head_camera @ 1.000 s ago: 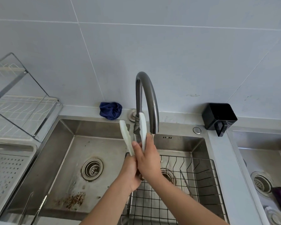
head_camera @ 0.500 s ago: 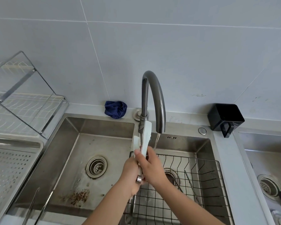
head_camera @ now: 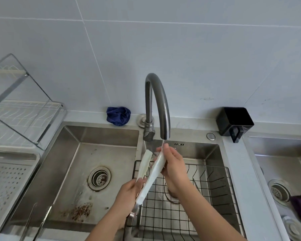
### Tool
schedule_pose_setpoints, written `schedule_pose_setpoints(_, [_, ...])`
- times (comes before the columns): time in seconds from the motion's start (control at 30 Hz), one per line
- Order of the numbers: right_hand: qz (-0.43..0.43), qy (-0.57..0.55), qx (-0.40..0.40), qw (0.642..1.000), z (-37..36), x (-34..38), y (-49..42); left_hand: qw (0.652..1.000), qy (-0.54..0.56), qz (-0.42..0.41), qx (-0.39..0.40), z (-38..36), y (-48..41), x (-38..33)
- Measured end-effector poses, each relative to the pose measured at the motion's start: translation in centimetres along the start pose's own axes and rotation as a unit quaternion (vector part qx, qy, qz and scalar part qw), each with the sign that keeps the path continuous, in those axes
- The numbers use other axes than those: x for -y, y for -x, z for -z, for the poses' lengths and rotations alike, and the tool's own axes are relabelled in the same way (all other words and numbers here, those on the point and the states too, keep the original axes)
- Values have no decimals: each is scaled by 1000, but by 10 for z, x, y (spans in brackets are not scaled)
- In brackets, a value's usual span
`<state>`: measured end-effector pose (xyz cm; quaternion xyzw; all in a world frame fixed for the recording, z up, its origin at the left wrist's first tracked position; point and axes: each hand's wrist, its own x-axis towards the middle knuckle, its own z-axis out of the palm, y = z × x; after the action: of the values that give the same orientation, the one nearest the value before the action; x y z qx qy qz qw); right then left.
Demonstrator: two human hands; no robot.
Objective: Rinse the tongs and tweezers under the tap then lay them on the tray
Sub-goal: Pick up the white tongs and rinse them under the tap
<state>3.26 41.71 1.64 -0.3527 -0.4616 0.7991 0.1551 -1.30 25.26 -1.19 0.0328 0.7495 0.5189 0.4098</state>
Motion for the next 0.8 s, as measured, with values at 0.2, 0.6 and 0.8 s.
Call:
schedule_pose_setpoints(0.2, [-99, -117, 85, 985, -16, -10, 15, 999, 4, -8, -37, -4, 0, 14])
schedule_pose_setpoints(0.6, [24, 96, -42, 994, -14, 16, -5, 974, -108, -143, -141, -32, 1, 25])
schedule_pose_setpoints(0.8, [33, 46, 19, 998, -29, 19, -5, 975, -72, -182, -102, -28, -2, 8])
